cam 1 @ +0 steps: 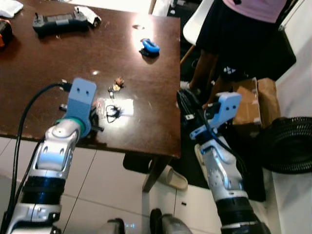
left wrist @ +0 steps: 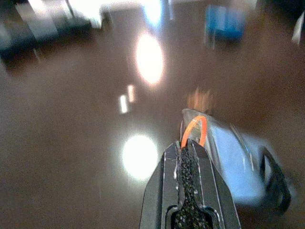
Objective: Hang keys on a hook
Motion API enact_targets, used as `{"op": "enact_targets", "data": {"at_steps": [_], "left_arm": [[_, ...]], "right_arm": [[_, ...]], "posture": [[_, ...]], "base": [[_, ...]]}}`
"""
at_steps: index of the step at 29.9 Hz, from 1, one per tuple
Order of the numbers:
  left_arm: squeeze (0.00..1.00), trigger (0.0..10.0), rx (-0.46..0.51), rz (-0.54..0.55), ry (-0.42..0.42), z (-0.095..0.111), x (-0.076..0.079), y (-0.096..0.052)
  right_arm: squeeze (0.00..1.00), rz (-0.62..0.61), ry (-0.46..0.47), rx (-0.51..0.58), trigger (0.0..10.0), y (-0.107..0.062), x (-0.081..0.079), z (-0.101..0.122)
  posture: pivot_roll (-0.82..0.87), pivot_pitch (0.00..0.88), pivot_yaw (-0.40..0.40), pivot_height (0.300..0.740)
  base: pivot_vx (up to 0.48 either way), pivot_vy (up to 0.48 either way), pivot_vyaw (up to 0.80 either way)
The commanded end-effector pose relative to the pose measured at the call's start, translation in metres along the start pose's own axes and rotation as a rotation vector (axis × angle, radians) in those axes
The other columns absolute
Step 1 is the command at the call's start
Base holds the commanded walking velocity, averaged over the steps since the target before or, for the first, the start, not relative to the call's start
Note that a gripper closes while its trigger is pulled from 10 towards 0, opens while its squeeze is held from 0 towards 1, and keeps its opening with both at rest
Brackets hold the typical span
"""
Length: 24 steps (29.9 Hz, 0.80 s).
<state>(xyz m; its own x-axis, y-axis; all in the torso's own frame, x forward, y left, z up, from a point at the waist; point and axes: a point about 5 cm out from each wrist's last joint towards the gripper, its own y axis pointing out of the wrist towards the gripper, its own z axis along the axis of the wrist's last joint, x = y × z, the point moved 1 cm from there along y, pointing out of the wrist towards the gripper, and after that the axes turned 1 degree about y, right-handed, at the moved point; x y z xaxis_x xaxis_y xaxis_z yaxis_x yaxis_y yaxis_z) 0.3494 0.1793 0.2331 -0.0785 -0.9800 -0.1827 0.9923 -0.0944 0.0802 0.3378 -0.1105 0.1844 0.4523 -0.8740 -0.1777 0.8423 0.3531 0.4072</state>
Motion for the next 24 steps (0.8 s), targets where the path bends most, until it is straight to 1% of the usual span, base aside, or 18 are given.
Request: {"op": "enact_targets", "data": {"at_steps": [1,3,4,5,6,8,9,10,12,13,14,15,17,18,20,22,23,24], "left_arm": [[0.00,10.0,0.162,0.066,-0.074,0.027,-0.004,-0.005],[0.00,10.0,0.162,0.066,-0.074,0.027,-0.004,-0.005],[0.00,10.0,0.220,0.097,-0.098,0.037,-0.007,-0.007],[0.00,10.0,0.220,0.097,-0.098,0.037,-0.007,-0.007],[0.00,10.0,0.300,0.160,-0.129,0.052,-0.011,-0.009],[0.00,10.0,0.300,0.160,-0.129,0.052,-0.011,-0.009],[0.00,10.0,0.379,0.220,-0.136,0.068,-0.015,-0.013],[0.00,10.0,0.379,0.220,-0.136,0.068,-0.015,-0.013],[0.00,10.0,0.393,0.235,-0.167,0.072,-0.012,-0.012],[0.00,10.0,0.330,0.193,-0.182,0.057,-0.005,-0.010],[0.00,10.0,0.278,0.176,-0.206,0.045,-0.002,-0.009],[0.00,10.0,0.278,0.176,-0.206,0.045,-0.002,-0.009],[0.00,10.0,0.228,0.186,-0.262,0.030,-0.001,-0.011],[0.00,10.0,0.228,0.186,-0.262,0.030,-0.001,-0.011],[0.00,10.0,0.173,0.242,-0.418,0.006,-0.002,-0.016],[0.00,10.0,0.173,0.242,-0.418,0.006,-0.002,-0.016],[0.00,10.0,0.148,0.266,-0.486,-0.007,-0.001,-0.019],[0.00,10.0,0.148,0.266,-0.486,-0.007,-0.001,-0.019]], "right_arm": [[0.00,-0.006,0.005,-0.012,10.0,-0.002,0.001,-0.003],[0.00,-0.006,0.005,-0.012,10.0,-0.002,0.001,-0.003],[0.00,-0.006,0.005,-0.011,10.0,-0.002,0.001,-0.003],[0.00,-0.006,0.005,-0.011,10.0,-0.002,0.001,-0.003],[0.00,-0.006,0.006,-0.011,10.0,-0.002,0.001,-0.003],[0.00,-0.006,0.006,-0.011,10.0,-0.002,0.001,-0.003],[0.00,-0.004,0.007,-0.012,10.0,-0.002,0.001,-0.003],[0.00,-0.004,0.007,-0.012,10.0,-0.002,0.001,-0.003],[0.00,0.004,0.011,-0.015,10.0,-0.002,-0.001,-0.004],[0.00,0.010,0.015,-0.017,10.0,-0.001,-0.004,-0.005],[0.00,0.014,0.018,-0.017,10.0,-0.001,-0.006,-0.005],[0.00,0.014,0.018,-0.017,10.0,-0.001,-0.006,-0.005],[0.00,0.019,0.024,-0.018,10.0,-0.002,-0.008,-0.006],[0.00,0.019,0.024,-0.018,10.0,-0.002,-0.008,-0.006],[0.00,0.017,0.035,-0.023,10.0,-0.005,-0.011,-0.010],[0.00,0.017,0.035,-0.023,10.0,-0.005,-0.011,-0.010],[0.00,0.010,0.045,-0.021,10.0,-0.007,-0.012,-0.011],[0.00,0.010,0.045,-0.021,10.0,-0.007,-0.012,-0.011]], "posture": [[-0.08,0.182,-0.017,0.740],[-0.08,0.182,-0.017,0.740],[-0.08,0.182,-0.017,0.740],[-0.08,0.182,-0.017,0.740],[-0.09,0.176,-0.024,0.740],[-0.09,0.176,-0.024,0.740],[-0.09,0.174,-0.026,0.740],[-0.09,0.174,-0.026,0.740],[-0.08,0.160,-0.031,0.740],[-0.09,0.157,-0.031,0.740],[-0.09,0.157,-0.031,0.740],[-0.09,0.157,-0.031,0.740],[-0.09,0.150,-0.030,0.740],[-0.09,0.150,-0.030,0.740],[-0.09,0.138,-0.031,0.740],[-0.09,0.138,-0.031,0.740],[-0.09,0.122,-0.036,0.740],[-0.09,0.122,-0.036,0.740]], "base": [[0.000,0.000,0.00],[0.000,0.000,0.00],[0.000,0.000,0.00],[0.000,0.000,0.00],[0.000,0.000,0.00],[0.000,0.000,0.00],[0.000,0.000,0.00],[0.000,0.000,0.00],[0.000,0.000,0.00],[0.000,0.000,0.00],[0.000,0.000,0.00],[0.000,0.000,0.00],[0.000,0.000,0.00],[0.000,0.000,0.00],[0.000,0.000,0.00],[0.000,0.000,0.00],[0.000,0.000,0.00],[0.000,0.000,0.00]]}}
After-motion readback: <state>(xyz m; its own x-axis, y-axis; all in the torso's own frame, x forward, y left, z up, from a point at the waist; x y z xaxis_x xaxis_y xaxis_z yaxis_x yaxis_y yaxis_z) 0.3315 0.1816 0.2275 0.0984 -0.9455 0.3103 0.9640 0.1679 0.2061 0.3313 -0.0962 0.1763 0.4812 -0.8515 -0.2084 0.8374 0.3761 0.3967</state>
